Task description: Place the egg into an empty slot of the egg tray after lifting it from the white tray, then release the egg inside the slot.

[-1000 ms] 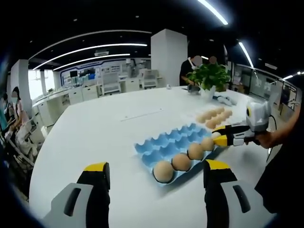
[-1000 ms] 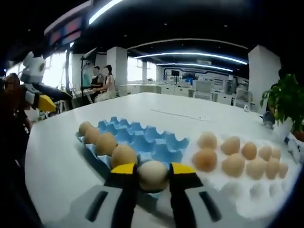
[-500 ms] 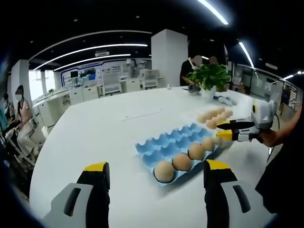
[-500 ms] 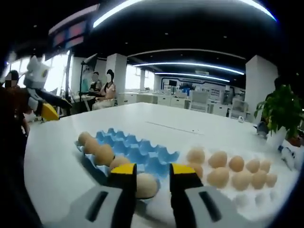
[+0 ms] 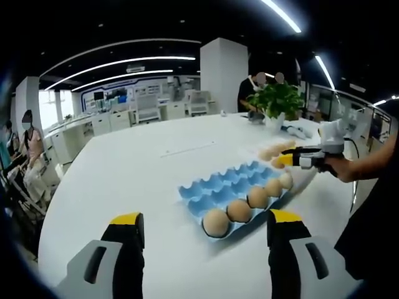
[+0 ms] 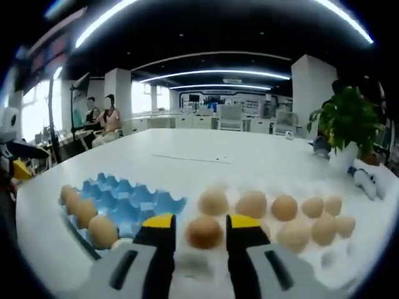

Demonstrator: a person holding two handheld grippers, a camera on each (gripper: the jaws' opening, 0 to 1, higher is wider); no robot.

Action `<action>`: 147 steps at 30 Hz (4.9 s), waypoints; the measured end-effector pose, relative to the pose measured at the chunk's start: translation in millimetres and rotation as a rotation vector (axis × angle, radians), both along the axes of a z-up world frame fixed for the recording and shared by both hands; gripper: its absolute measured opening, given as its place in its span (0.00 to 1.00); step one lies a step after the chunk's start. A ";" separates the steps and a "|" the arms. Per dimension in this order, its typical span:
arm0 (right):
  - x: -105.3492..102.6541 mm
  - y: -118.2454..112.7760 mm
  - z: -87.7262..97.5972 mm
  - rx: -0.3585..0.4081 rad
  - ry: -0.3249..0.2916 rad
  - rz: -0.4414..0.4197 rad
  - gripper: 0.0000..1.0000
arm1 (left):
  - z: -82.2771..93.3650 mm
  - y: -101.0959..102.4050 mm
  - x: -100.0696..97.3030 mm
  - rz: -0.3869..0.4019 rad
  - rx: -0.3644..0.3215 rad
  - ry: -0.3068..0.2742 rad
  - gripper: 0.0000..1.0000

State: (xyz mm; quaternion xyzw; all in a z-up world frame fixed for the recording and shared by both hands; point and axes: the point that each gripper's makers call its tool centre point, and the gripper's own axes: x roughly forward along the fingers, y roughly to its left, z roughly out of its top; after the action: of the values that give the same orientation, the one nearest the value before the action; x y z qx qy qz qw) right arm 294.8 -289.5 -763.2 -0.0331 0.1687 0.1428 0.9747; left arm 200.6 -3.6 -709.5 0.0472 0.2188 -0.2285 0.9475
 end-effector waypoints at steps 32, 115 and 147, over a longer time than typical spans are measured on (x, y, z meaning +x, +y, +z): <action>8.4 10.7 34.3 0.094 -0.032 0.039 0.24 | -0.7 3.9 2.7 0.005 -0.012 0.002 0.81; -6.2 255.3 -7.1 0.130 0.206 0.494 0.24 | -5.4 12.7 4.8 0.001 -0.016 0.000 0.78; 14.4 -14.2 30.9 0.167 0.002 -0.142 0.26 | -3.2 6.6 7.2 -0.009 -0.015 -0.008 0.79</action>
State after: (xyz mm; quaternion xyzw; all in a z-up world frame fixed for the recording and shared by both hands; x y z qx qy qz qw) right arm 309.3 -303.7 -732.3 0.0605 0.1589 0.0869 0.9816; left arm 207.8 3.0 -712.7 0.0419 0.2128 -0.2344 0.9476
